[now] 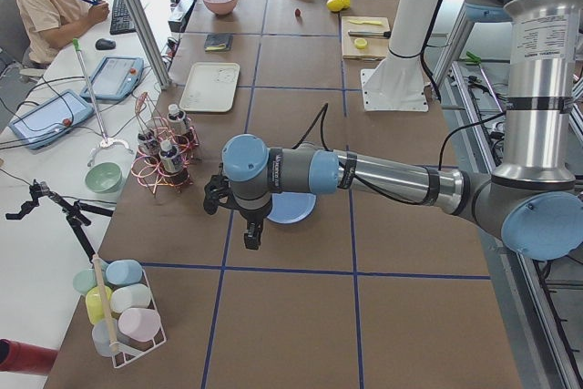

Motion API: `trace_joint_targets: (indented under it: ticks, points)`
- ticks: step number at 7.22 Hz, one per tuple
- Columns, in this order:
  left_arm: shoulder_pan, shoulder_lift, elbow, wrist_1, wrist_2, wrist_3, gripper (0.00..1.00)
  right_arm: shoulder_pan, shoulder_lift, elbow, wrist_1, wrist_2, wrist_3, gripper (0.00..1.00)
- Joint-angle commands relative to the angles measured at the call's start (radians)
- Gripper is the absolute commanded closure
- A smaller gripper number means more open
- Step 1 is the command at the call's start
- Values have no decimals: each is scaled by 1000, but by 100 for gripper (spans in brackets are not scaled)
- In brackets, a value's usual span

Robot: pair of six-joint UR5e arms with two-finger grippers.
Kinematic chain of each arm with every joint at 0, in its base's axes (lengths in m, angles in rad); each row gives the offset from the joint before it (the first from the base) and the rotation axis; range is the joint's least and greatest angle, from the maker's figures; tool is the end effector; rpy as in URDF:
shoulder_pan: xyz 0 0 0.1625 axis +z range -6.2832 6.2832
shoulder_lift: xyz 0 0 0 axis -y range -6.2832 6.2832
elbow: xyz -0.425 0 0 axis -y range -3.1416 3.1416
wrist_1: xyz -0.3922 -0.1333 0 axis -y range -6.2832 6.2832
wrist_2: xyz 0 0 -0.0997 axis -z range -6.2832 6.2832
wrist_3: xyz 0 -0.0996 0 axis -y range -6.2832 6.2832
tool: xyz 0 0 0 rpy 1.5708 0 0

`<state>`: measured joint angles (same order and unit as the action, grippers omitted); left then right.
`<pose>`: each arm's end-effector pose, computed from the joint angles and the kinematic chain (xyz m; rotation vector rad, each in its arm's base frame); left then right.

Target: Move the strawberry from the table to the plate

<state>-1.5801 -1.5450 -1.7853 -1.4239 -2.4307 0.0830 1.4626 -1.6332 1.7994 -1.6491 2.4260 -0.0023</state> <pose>-0.0623 -0.4760 0.5746 0.0789 0.8573 0.0871 0.0075 -0.4689 0.5781 0.0372 -0.8585 -0.1412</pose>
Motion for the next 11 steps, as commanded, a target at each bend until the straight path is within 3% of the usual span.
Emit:
trace_joint_targets:
  ticks: [1, 7, 9, 10, 11]
  points:
    - [-20, 37, -38, -45, -1, 53, 0, 1, -7, 5, 0, 1, 1, 0]
    - [15, 36, -45, -55, 13, 66, 0, -5, -8, 18, 2, 7, 1, 0]
    - [25, 43, -10, -66, -63, 64, 0, -21, -8, 18, 0, 5, 1, 0]
    - [66, 40, 48, -117, -115, 63, 0, -24, -10, 20, 0, 8, 1, 0]
    - [188, 42, 52, -262, -110, 43, 0, -25, -14, 20, 0, 10, 1, 0]
